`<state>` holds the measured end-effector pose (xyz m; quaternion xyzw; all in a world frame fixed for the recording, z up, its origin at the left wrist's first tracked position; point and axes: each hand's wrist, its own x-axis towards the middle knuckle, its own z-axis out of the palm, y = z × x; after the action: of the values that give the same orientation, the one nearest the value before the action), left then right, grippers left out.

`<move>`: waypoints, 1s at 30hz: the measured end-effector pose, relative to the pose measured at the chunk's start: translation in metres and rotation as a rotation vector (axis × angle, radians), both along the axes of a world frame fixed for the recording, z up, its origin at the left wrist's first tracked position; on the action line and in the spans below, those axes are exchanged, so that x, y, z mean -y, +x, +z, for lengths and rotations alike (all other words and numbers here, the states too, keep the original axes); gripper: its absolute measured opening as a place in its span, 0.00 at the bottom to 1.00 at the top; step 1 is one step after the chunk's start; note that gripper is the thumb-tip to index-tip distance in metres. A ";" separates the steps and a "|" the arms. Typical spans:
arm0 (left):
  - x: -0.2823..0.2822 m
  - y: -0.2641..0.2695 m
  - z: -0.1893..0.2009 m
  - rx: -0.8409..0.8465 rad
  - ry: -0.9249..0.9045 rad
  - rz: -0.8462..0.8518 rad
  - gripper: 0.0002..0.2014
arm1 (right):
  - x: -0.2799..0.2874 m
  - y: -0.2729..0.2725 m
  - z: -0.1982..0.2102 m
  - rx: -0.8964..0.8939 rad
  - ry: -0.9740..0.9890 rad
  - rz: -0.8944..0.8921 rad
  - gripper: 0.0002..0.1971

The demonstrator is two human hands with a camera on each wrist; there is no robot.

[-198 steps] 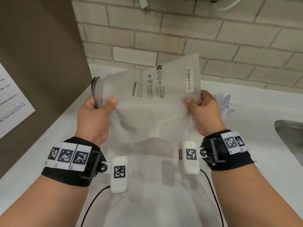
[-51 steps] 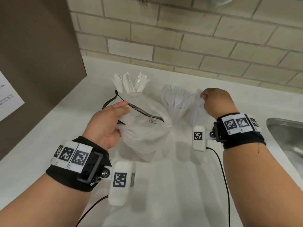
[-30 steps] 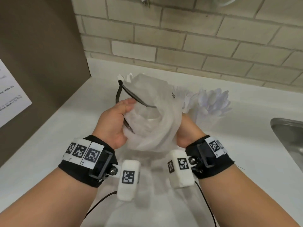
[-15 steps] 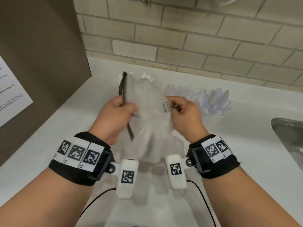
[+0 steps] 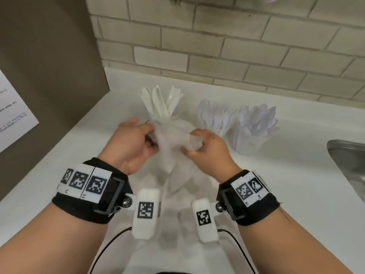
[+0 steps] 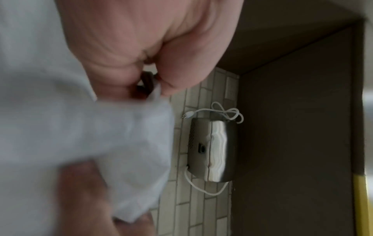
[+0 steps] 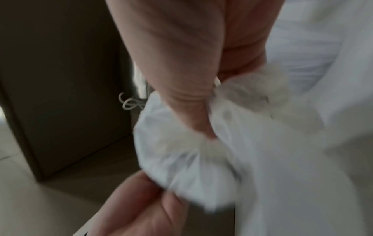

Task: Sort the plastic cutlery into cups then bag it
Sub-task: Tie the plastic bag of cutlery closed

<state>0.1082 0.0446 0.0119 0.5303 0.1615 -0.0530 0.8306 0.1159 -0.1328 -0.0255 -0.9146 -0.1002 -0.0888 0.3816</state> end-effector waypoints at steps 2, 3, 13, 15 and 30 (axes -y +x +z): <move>-0.009 -0.002 0.001 0.030 0.366 0.032 0.24 | 0.008 0.009 0.000 0.078 0.079 -0.208 0.18; -0.009 -0.006 0.002 0.060 0.467 -0.021 0.25 | 0.010 0.011 0.002 0.082 0.138 -0.260 0.19; 0.018 -0.010 -0.018 0.196 0.173 -0.315 0.20 | -0.020 -0.001 0.016 -0.248 0.306 0.195 0.13; 0.018 -0.008 -0.020 0.226 0.284 -0.207 0.15 | -0.018 -0.002 0.016 -0.219 0.266 0.197 0.14; 0.003 -0.016 -0.020 0.373 0.228 -0.441 0.25 | -0.017 -0.012 0.009 -0.096 0.215 0.015 0.24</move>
<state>0.0921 0.0420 -0.0083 0.6427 -0.1078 -0.1152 0.7497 0.1039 -0.1159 -0.0163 -0.8707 -0.0783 -0.0523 0.4827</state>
